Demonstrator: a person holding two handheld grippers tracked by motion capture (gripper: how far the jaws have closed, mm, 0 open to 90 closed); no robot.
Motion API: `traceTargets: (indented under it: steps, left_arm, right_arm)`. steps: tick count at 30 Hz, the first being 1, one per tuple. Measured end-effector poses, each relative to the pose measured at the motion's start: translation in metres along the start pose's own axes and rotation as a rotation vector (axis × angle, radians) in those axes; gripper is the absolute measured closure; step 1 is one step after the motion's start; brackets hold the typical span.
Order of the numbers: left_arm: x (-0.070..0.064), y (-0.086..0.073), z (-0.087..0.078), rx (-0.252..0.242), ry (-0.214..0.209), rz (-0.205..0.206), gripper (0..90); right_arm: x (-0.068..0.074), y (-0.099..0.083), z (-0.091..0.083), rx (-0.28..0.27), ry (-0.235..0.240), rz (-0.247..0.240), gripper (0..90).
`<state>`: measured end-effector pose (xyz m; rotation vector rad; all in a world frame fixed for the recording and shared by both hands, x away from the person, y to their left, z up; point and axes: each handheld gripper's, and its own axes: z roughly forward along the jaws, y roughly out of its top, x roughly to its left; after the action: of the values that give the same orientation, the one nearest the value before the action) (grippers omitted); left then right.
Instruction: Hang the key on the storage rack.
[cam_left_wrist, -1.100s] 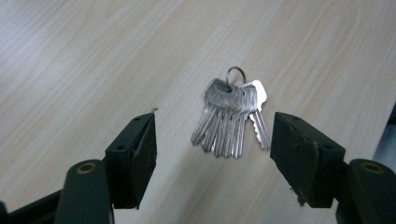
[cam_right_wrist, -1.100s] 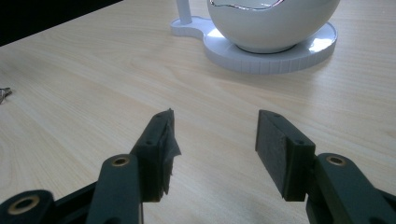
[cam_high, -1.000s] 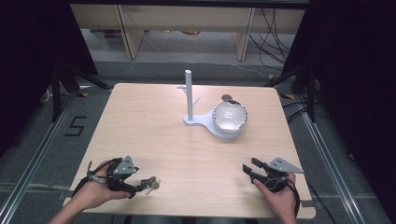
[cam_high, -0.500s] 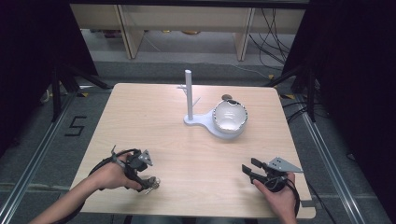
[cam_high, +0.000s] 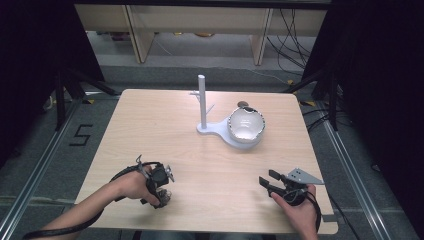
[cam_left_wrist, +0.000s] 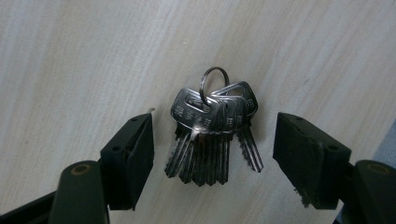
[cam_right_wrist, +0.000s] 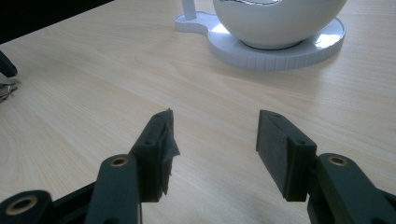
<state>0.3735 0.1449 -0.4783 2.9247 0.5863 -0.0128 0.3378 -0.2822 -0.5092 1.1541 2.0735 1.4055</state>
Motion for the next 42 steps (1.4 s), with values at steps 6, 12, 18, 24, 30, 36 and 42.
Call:
traceTargets:
  steps: [6,12,18,24,30,36,42]
  left_arm:
    - [-0.004,-0.001,0.005,0.020,0.032,0.012,35.4]
    - [-0.007,-0.003,0.001,0.034,0.033,0.008,52.5]
    - [-0.015,-0.005,0.000,0.042,0.059,0.038,70.0]
    - [-0.018,-0.006,0.000,0.049,0.043,0.063,80.4]
    - [-0.022,-0.007,0.000,0.044,0.067,0.100,82.5]
    - [-0.022,-0.009,-0.001,0.030,0.048,0.087,83.0]
    - [-0.019,-0.007,-0.012,0.008,0.056,0.087,83.0]
  right_arm:
    - [-0.001,-0.001,0.001,-0.018,-0.003,-0.009,47.5]
    - [0.003,-0.001,0.001,0.004,0.012,0.039,47.5]
    - [0.003,-0.001,0.001,0.010,0.030,0.043,47.5]
    - [0.003,0.000,0.001,0.023,0.026,0.036,47.5]
    - [0.005,0.000,0.000,0.035,0.018,0.059,47.5]
    - [0.001,0.000,0.001,0.014,0.010,0.003,47.6]
    - [0.003,0.000,0.001,0.026,0.015,0.034,47.6]
